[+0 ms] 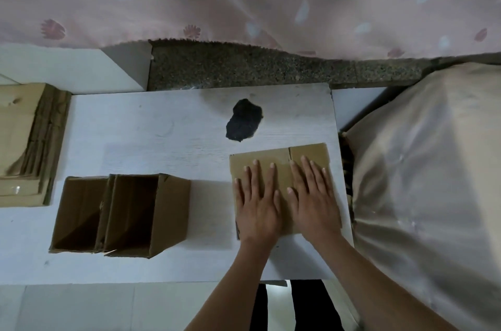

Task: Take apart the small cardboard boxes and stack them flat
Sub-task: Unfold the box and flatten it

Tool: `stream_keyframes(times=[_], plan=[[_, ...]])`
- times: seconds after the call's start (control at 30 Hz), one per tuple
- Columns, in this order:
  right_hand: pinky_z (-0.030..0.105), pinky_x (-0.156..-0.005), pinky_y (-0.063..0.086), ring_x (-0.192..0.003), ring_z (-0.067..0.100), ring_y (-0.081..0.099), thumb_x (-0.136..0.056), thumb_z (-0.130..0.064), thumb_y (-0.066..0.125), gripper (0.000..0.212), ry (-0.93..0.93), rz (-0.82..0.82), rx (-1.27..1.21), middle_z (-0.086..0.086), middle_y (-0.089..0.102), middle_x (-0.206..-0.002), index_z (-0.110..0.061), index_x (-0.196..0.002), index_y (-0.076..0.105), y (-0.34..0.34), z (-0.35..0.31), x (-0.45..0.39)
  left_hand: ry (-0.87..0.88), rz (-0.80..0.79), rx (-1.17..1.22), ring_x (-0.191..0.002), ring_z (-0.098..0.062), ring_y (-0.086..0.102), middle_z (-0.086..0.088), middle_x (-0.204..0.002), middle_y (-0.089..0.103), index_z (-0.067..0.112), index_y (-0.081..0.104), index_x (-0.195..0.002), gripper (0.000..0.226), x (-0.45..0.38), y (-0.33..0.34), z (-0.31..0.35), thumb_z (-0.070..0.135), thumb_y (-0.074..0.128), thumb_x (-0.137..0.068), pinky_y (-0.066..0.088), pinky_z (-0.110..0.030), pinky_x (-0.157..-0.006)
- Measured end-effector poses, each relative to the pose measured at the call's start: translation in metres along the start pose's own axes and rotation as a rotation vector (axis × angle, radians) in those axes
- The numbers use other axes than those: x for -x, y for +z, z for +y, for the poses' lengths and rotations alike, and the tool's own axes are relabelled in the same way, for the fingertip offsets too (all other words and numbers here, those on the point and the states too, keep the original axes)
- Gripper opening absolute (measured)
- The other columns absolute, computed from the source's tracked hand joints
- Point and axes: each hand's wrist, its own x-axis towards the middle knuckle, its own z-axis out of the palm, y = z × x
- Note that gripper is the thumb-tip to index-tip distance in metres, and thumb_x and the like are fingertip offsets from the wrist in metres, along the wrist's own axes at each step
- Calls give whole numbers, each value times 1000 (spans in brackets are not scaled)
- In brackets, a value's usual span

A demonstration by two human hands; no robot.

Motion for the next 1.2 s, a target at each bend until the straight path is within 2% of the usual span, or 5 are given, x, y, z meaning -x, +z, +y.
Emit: stream_keyframes(times=[0.53, 0.8, 0.87, 0.97, 1.2], plan=[[56, -121, 11, -153, 33, -1, -102, -48, 19, 69, 14, -15, 22, 22, -3, -164, -12, -159, 4, 10, -3, -2, -26, 76, -38, -154, -33, -4, -14, -167, -6, 20, 3, -161, 63, -5, 20, 0, 41, 16, -103, 15, -59, -121], [55, -122, -2, -153, 27, -10, -102, -51, 13, 68, 22, -143, 10, 16, -7, -165, -17, -159, -1, -9, -6, -1, -27, -29, -87, -152, -32, -20, -14, -165, -20, 22, -13, -159, 64, -4, 7, 1, 45, 9, -103, -1, -56, -123], [51, -122, -10, -152, 24, -15, -100, -52, 27, 72, 37, -195, -106, 10, -11, -166, -22, -159, -1, -23, -3, -4, -19, -91, -65, -149, -31, -27, -13, -163, -28, 25, -22, -156, 65, -7, 2, -1, 49, 6, -102, -8, -56, -121], [48, -122, 16, -149, 35, 14, -89, -37, 61, 83, 284, -129, -264, 16, 9, -162, -17, -156, 16, -49, -4, -5, 7, -197, -23, -142, -30, -41, -9, -156, -42, 29, -36, -148, 73, -13, -6, -3, 64, 5, -99, -22, -54, -117], [47, -100, 49, -120, 36, 53, -82, -20, 71, 62, 777, -273, -647, 17, 55, -131, -7, -136, 44, -72, -1, -27, -41, -262, 28, -141, -32, -40, -6, -152, -47, 32, -41, -145, 94, -12, -19, 2, 78, 21, -92, -22, -56, -115]])
